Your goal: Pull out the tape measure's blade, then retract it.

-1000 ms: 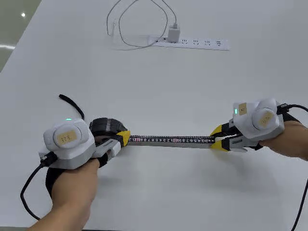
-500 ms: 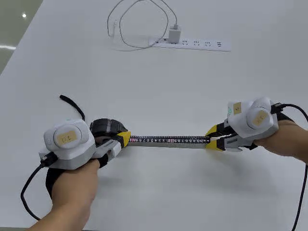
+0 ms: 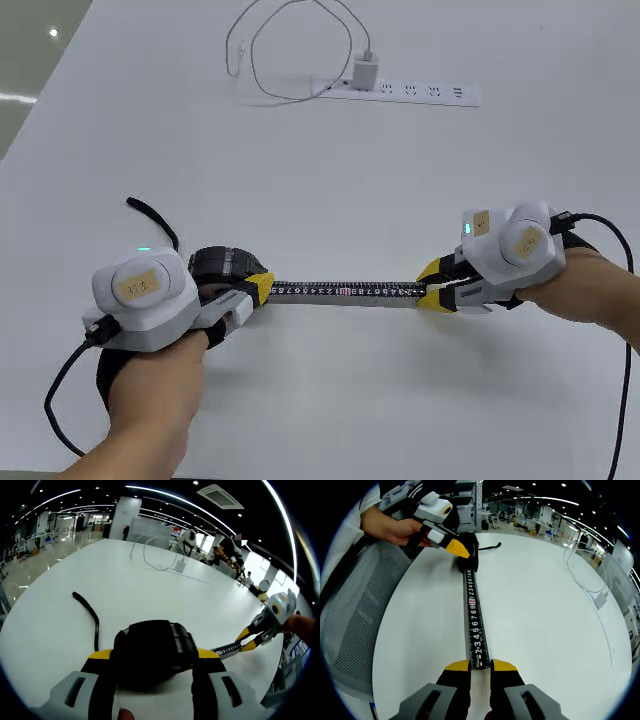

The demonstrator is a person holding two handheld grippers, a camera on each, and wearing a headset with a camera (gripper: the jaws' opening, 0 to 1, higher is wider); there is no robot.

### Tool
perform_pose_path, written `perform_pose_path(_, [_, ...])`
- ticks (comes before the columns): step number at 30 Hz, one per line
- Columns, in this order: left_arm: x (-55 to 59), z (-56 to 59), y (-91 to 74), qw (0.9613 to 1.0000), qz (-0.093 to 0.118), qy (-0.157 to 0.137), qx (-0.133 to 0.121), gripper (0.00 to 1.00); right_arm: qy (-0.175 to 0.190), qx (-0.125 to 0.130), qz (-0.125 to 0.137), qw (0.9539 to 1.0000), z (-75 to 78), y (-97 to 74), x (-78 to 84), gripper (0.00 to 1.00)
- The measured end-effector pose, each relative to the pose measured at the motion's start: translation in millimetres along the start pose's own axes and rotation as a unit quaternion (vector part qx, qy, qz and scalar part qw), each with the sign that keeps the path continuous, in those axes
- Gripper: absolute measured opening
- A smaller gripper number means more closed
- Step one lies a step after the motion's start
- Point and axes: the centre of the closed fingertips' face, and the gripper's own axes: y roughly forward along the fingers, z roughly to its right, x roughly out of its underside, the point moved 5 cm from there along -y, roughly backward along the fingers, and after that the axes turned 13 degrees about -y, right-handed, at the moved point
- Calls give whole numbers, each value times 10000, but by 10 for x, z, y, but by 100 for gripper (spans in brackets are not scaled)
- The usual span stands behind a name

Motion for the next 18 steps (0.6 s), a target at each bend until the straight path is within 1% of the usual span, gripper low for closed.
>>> perform_pose_path(6, [0,-5,-2,10000,-1,-16,8,58,-2,-2,30,10000,-2,29,-54,10])
perform_pose_path(18, [-1,-5,-7,10000,-11,-31,26,57,-3,-14,92,10000,31,96,-98,10])
